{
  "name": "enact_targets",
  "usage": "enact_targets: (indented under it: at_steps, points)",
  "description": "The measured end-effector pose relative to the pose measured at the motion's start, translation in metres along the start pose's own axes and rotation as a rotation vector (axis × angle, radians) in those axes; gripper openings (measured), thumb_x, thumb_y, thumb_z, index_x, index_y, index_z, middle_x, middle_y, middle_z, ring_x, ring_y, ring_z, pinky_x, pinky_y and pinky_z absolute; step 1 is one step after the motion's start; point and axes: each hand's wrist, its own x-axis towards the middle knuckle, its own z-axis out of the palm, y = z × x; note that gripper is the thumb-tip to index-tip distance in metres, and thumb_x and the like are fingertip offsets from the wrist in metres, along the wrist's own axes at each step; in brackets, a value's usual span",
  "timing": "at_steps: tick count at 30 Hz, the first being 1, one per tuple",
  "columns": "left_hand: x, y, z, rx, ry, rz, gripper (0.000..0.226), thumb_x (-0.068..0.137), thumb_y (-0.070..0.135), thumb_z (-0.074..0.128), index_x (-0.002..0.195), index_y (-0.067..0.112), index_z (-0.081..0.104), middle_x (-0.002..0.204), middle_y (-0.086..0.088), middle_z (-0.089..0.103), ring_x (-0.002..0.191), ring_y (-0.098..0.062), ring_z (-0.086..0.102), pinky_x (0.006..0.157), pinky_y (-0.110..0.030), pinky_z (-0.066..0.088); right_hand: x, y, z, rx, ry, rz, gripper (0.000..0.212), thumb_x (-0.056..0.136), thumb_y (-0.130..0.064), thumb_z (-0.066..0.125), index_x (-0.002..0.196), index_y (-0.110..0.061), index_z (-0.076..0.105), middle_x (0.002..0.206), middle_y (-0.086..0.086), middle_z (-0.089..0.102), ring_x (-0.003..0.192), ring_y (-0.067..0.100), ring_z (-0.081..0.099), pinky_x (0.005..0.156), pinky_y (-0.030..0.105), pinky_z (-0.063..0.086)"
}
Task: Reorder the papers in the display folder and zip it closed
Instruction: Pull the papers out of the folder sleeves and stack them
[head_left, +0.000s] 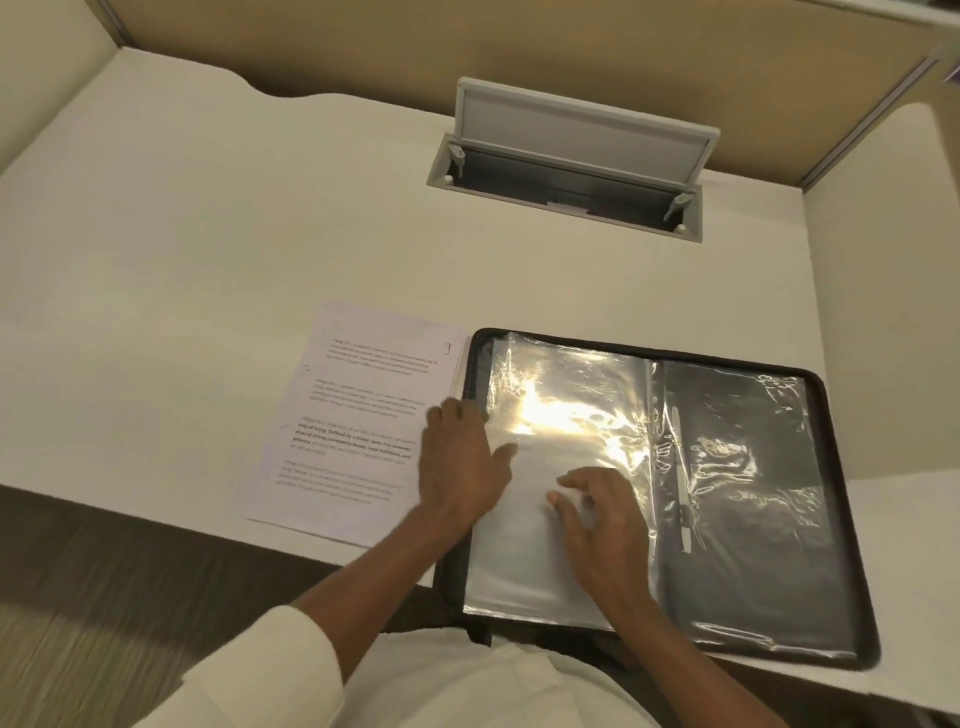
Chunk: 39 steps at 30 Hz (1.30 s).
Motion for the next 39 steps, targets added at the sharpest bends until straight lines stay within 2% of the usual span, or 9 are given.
enact_targets:
  at_steps: [3,5,8,19,24,27,33,36,39]
  points:
    - [-0.006,0.011,0.022,-0.03,-0.051,-0.073,0.063,0.09,0.051,0.078,0.135,0.015,0.053,0.134,-0.004,0.052,0.125,-0.021,0.047,0.104,-0.039,0.051,-0.001,0.028,-0.007,-0.133,0.06,0.009,0.044,0.09,-0.032,0.083,0.129,-0.019,0.069,0.142,0.003,0.058,0.135,0.023,0.052,0.119,0.031,0.035]
    - [-0.005,0.012,0.027,-0.021,-0.041,-0.102,0.071,0.09,0.052,0.078,0.14,0.012,0.049,0.137,-0.008,0.051,0.128,-0.024,0.046,0.107,-0.041,0.049,-0.002,0.036,-0.01,-0.159,0.055,0.054,0.06,0.09,-0.041,0.081,0.141,-0.018,0.062,0.157,0.008,0.048,0.147,0.029,0.042,0.123,0.048,0.034]
    - [-0.004,0.017,0.029,-0.029,-0.072,-0.158,0.086,0.089,0.055,0.079,0.149,0.007,0.04,0.143,-0.012,0.045,0.134,-0.028,0.043,0.113,-0.039,0.045,-0.004,0.044,-0.012,-0.19,0.049,0.103,0.074,0.091,-0.051,0.077,0.152,-0.018,0.051,0.168,0.011,0.032,0.155,0.03,0.028,0.125,0.049,0.026]
    - [0.02,0.036,0.023,-0.176,-0.142,-0.468,0.113,0.077,0.057,0.089,0.155,0.0,0.031,0.155,-0.02,0.041,0.143,-0.038,0.045,0.116,-0.05,0.045,0.001,0.058,-0.019,-0.087,0.044,0.129,0.075,0.091,-0.047,0.078,0.151,-0.011,0.05,0.161,0.005,0.042,0.152,0.023,0.034,0.124,0.046,0.033]
    - [0.025,0.031,0.021,-0.181,-0.166,-0.466,0.09,0.083,0.054,0.085,0.15,0.007,0.048,0.143,-0.012,0.062,0.131,-0.034,0.06,0.112,-0.048,0.048,0.004,0.064,-0.021,-0.093,0.041,0.091,0.072,0.091,-0.044,0.078,0.15,-0.011,0.051,0.158,0.005,0.045,0.148,0.025,0.038,0.121,0.05,0.037]
    - [0.023,0.03,0.021,-0.331,-0.194,-0.461,0.056,0.083,0.042,0.088,0.123,0.009,0.068,0.119,-0.009,0.074,0.104,-0.027,0.071,0.094,-0.047,0.062,0.006,0.066,-0.023,-0.099,0.039,0.077,0.069,0.092,-0.045,0.077,0.147,-0.012,0.053,0.156,0.005,0.047,0.147,0.025,0.04,0.118,0.051,0.04]
    - [0.005,0.057,0.01,-0.607,-0.191,-0.393,0.022,0.096,0.023,0.079,0.115,0.016,0.072,0.102,0.0,0.075,0.092,-0.019,0.072,0.071,-0.033,0.062,0.018,0.055,-0.04,0.064,0.002,0.184,0.058,0.091,-0.055,0.073,0.139,-0.025,0.057,0.145,-0.007,0.054,0.137,0.016,0.047,0.11,0.048,0.048]
    - [-0.005,0.09,0.003,-0.741,-0.28,-0.334,0.024,0.094,0.025,0.081,0.117,0.019,0.074,0.102,0.002,0.079,0.095,-0.017,0.076,0.082,-0.034,0.064,0.026,0.042,-0.06,0.237,-0.064,0.354,0.062,0.086,-0.071,0.068,0.136,-0.037,0.056,0.139,-0.016,0.058,0.128,0.01,0.055,0.105,0.039,0.05]
    - [-0.007,0.125,0.002,-0.833,-0.365,-0.277,0.033,0.09,0.026,0.085,0.12,0.016,0.076,0.101,0.004,0.081,0.091,-0.015,0.079,0.088,-0.039,0.065,0.036,0.024,-0.087,0.548,-0.112,0.53,0.078,0.079,-0.082,0.067,0.138,-0.032,0.06,0.133,-0.01,0.067,0.121,0.011,0.065,0.103,0.041,0.056]
